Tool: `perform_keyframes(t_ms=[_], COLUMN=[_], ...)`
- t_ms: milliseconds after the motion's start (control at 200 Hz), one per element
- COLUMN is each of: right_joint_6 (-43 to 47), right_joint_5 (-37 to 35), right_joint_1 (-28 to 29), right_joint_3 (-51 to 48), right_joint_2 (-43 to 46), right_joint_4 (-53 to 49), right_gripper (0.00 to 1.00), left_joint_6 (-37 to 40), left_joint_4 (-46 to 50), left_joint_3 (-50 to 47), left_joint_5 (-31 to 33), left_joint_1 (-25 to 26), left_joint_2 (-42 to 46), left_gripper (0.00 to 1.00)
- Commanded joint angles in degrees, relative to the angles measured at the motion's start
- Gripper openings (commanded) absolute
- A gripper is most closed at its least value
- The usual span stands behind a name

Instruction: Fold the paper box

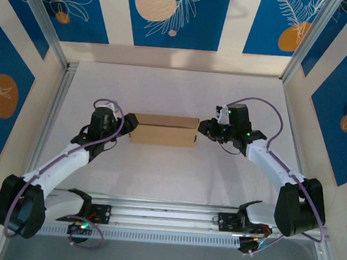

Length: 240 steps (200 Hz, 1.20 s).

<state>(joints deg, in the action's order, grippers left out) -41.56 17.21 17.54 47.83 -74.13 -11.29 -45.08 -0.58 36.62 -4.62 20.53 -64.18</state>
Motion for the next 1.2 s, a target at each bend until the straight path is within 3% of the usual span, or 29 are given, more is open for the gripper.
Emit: perform_keyframes(t_ms=[0, 180, 410, 670, 925, 1195], right_joint_6=[0.5, 0.7, 0.6, 1.0, 1.3, 1.7], right_joint_5=[-3.0, -3.0, -2.7, -1.9, -1.5, -1.3], right_joint_1=[-0.5, -0.9, -1.3, -1.6, -1.7, -1.7], right_joint_3=[-3.4, -2.6, -2.5, -2.4, -1.5, -0.6], right_joint_2=[-3.0, -2.6, -2.7, -2.9, -3.4, -3.6], right_joint_4=[-5.7, -6.5, -6.4, -6.5, -7.0, -7.7], right_gripper=[0.17, 0.17, 0.17, 0.17, 0.17, 0.17], left_joint_6=[4.6, 6.5, 3.9, 0.9, 0.3, 1.2], left_joint_4=[14.8, 18.9, 16.0, 7.3, -10.2, -8.8], left_joint_3=[0.7, 5.9, 5.2, 1.1, -0.5, 1.5], left_joint_5=[-0.3, -0.6, -5.6, -9.5, -22.4, -20.3], left_joint_1=[0.2, -1.3, -5.8, -7.3, -9.7, -13.1], left_joint_2=[0.5, 4.4, 4.8, 4.2, 5.3, 0.0], left_gripper=[0.65, 0.74, 0.70, 0.67, 0.66, 0.66])
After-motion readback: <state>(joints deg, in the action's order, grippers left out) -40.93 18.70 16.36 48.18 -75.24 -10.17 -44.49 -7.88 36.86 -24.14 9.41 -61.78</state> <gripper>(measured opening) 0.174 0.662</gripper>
